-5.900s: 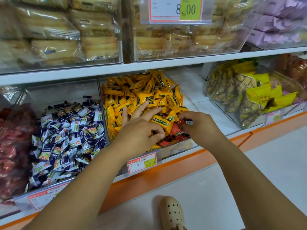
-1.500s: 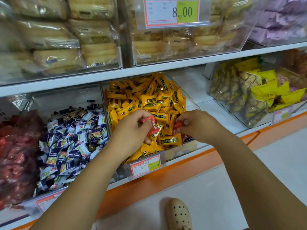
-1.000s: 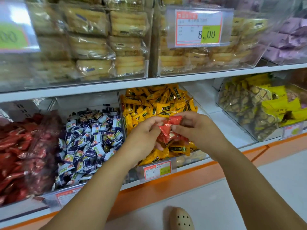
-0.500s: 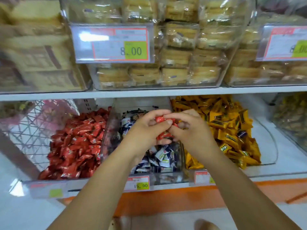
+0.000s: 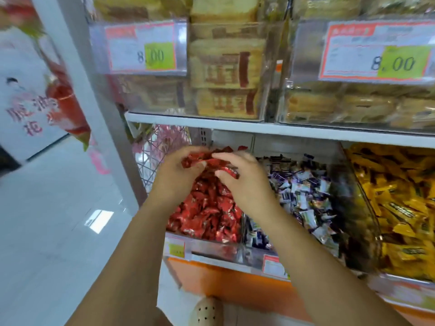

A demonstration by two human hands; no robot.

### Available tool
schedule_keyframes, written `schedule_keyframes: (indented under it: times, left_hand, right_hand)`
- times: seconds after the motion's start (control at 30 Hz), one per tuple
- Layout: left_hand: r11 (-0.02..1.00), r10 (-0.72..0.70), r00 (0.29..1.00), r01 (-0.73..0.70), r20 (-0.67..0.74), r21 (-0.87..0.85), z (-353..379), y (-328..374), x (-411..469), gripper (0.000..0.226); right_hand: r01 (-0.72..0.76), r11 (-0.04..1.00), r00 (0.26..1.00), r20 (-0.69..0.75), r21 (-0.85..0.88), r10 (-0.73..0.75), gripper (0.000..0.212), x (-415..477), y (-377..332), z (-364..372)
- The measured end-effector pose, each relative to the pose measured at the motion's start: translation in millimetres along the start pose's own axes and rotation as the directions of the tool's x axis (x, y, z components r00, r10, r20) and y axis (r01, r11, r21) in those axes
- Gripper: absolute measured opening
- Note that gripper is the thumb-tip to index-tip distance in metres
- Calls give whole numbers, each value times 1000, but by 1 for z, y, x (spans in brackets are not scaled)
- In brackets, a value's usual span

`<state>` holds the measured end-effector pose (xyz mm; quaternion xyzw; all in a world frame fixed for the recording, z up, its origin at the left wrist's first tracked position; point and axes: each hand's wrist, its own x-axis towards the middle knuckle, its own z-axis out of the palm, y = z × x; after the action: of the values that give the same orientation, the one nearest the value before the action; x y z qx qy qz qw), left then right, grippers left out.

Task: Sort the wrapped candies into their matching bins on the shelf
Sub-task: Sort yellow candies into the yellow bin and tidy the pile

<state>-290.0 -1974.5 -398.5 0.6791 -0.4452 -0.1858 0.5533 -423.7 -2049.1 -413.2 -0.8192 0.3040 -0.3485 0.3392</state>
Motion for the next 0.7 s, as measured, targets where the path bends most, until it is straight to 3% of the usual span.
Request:
schedule_keyframes:
  times: [0.13, 0.27, 0.4, 0.53, 0.7]
  left_hand:
    - [995, -47, 997, 42, 57, 88, -5, -14, 4, 26]
    - [976, -71, 996, 57, 59, 208, -4, -1, -1, 26]
    - [945, 10, 991, -54, 137, 323, 21, 23, -19, 27]
    - [927, 125, 964, -197, 233, 319, 71, 57, -41, 26]
    - [892, 264, 828, -404, 495, 201, 166, 84, -83, 31]
  right_hand:
    - [-20, 997, 998, 61, 76, 16, 33, 0, 5, -3]
    - [-86, 990, 996, 15, 111, 85, 29, -22, 19, -38]
    - [-167, 986, 982, -89, 9, 167, 28, -49, 25, -98]
    - [-210, 974, 954, -233, -82, 186, 30, -85, 36, -170]
    - [-414, 898, 836, -452, -148, 311, 34, -141, 72, -259]
